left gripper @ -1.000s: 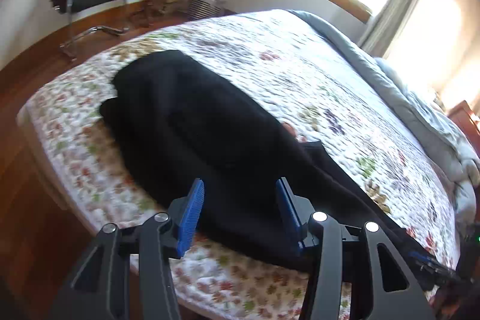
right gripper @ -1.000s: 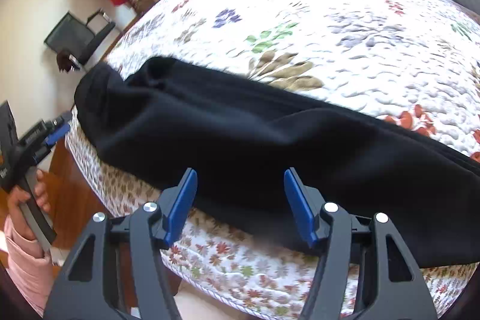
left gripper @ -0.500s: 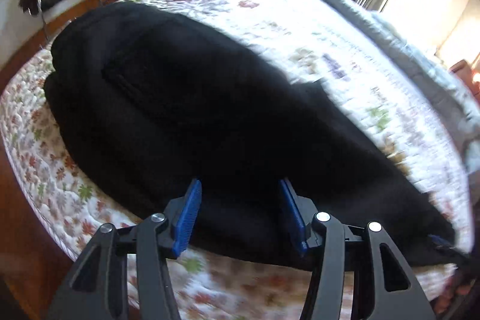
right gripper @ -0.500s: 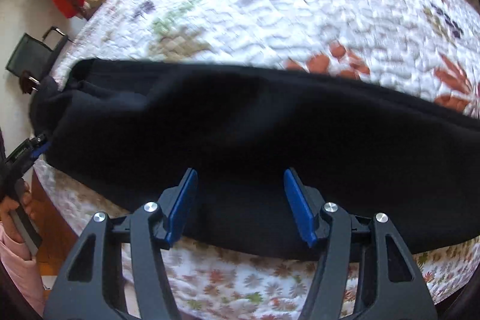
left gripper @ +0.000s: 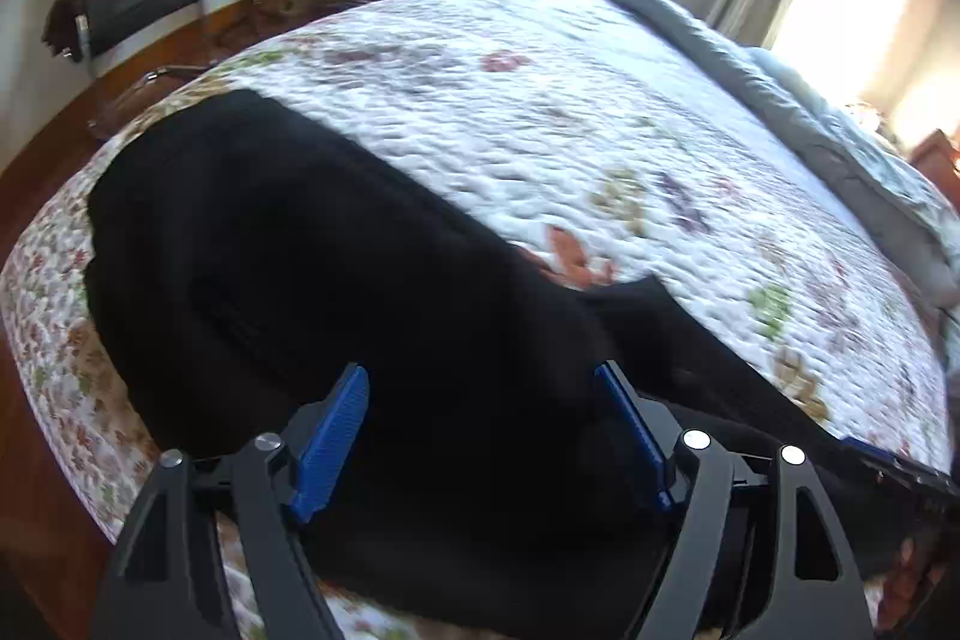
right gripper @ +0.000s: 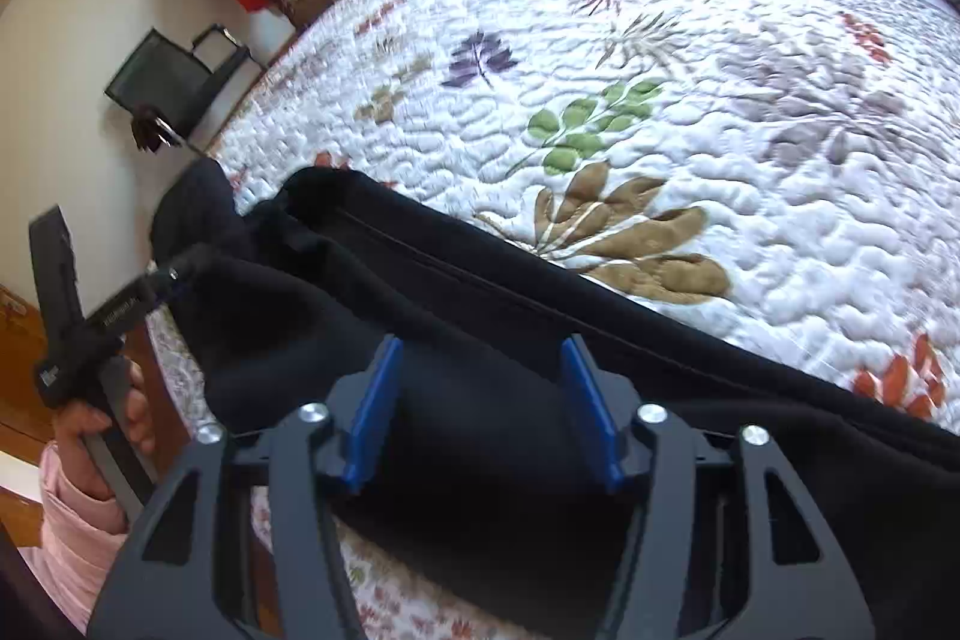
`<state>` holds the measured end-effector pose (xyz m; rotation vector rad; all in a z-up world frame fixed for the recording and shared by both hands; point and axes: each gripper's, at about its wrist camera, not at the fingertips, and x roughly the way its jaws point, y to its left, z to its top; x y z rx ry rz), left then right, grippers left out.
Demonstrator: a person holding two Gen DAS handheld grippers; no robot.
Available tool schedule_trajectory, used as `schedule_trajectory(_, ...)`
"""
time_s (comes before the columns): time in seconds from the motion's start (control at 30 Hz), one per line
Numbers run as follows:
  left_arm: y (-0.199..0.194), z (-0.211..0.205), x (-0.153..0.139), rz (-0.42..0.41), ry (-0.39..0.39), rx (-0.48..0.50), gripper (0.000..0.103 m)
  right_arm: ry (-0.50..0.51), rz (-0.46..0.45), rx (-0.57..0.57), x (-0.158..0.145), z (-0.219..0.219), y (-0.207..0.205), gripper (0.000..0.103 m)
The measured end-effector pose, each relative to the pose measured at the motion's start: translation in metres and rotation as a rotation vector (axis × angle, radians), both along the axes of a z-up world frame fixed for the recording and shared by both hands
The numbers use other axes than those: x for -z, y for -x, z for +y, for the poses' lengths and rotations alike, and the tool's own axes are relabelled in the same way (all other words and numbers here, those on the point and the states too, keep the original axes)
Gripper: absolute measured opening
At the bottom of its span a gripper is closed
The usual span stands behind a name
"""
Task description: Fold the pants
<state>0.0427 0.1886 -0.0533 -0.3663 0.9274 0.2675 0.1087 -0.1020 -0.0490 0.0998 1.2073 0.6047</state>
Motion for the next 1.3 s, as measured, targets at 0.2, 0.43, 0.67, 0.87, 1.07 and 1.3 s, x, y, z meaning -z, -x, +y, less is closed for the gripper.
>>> schedule_trajectory(0.2, -0.002, 0.006, 0.017, 0.008, -0.010, 0.014, 0.079, 0.120, 0.007, -0.052, 0.026, 0.012, 0.004, 0.047)
schedule_trajectory(0.43, -0.001, 0.003, 0.016, -0.006, -0.028, 0.022, 0.081, 0.201, -0.042, -0.168, 0.025, 0.023, 0.018, 0.051)
schedule_trajectory(0.67, -0.002, 0.002, 0.016, 0.001, -0.032, 0.031, 0.082, 0.238, -0.074, -0.218, 0.031, 0.034, 0.019, 0.035)
schedule_trajectory(0.87, 0.002, 0.005, 0.009, -0.038, 0.017, -0.013, 0.083, 0.164, -0.110, -0.157, 0.018, 0.020, 0.008, 0.003)
schedule_trajectory(1.07, 0.002, 0.001, 0.017, -0.040, -0.031, -0.027, 0.083, 0.137, -0.090, -0.094, 0.025, 0.014, -0.015, 0.003)
schedule_trajectory(1.3, 0.008, -0.003, 0.010, -0.048, -0.058, 0.007, 0.085, 0.094, -0.108, -0.114, 0.010, 0.017, -0.008, 0.025)
